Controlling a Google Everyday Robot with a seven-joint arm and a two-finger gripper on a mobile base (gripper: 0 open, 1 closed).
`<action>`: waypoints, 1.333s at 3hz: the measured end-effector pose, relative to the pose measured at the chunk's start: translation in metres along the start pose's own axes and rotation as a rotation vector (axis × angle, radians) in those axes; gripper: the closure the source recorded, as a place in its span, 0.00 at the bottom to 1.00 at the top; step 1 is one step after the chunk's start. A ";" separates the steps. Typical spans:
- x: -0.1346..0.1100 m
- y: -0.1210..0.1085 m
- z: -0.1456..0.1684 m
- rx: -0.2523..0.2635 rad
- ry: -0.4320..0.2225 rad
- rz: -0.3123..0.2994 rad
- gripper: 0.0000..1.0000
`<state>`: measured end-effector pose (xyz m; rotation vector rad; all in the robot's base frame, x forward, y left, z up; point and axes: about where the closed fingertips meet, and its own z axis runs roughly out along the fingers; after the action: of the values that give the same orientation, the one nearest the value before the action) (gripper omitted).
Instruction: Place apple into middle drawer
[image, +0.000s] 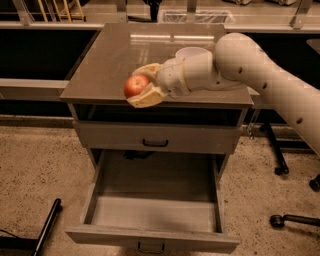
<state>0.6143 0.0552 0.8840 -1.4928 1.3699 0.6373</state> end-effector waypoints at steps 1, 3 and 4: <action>0.032 0.011 0.023 -0.014 -0.065 0.119 1.00; 0.068 0.023 0.029 0.011 -0.066 0.206 1.00; 0.068 0.023 0.029 0.010 -0.065 0.206 1.00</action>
Offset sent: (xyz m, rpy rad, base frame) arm -0.0251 -0.0297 -0.2383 0.0693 0.2942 -0.2005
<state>0.6144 0.0536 0.8062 -1.3209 1.4854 0.7999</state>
